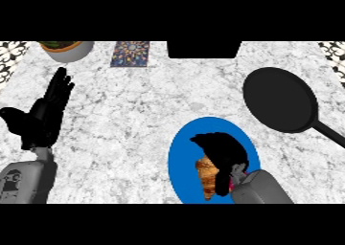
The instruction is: Pick the croissant from the plate and place it in the pan
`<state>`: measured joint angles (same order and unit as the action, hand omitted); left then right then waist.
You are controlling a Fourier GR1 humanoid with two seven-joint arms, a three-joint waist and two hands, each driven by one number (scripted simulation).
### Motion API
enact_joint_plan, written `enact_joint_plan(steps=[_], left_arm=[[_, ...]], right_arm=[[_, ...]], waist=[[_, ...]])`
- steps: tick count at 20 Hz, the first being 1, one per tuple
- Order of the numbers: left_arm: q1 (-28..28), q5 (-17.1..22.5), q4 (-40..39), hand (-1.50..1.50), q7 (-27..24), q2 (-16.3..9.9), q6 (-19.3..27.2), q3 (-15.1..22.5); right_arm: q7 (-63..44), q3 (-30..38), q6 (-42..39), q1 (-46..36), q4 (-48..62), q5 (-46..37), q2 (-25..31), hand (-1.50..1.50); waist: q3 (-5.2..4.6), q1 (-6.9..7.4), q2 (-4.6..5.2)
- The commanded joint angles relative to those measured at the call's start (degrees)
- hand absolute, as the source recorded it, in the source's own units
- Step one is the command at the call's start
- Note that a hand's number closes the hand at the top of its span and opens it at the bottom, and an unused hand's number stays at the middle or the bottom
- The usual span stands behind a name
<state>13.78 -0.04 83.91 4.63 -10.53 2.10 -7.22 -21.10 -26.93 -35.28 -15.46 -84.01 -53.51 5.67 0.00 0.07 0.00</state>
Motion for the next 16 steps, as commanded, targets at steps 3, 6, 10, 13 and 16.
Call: enact_joint_plan(steps=[3,6,10,13,16], left_arm=[[-1.55,0.04,0.13,0.0,-1.43,0.02,-0.59,-0.41],[-1.48,-0.58,0.52,0.0,-0.27,0.5,-0.32,0.25],[-3.04,-1.31,3.62,0.0,1.09,1.42,0.19,1.33],[-1.7,1.39,1.68,0.0,0.62,-1.0,-1.66,-2.28],[0.05,-0.19,-0.52,0.0,-0.44,0.07,-1.35,-0.09]], right_arm=[[8.07,-3.91,3.59,0.13,4.33,-2.69,-0.28,1.5],[9.2,0.16,0.37,-3.98,5.11,-2.54,-0.61,1.5],[11.52,-1.95,6.36,-1.05,8.03,-6.61,-1.81,1.5],[12.07,0.48,6.69,0.67,2.13,-6.36,0.58,1.5],[-8.58,2.77,14.25,-5.05,8.66,-1.47,-5.49,1.5]], waist=[[0.01,0.1,0.02],[0.0,0.1,0.01],[0.01,0.09,-0.01],[0.0,-0.08,-0.05],[0.02,0.98,0.28]])
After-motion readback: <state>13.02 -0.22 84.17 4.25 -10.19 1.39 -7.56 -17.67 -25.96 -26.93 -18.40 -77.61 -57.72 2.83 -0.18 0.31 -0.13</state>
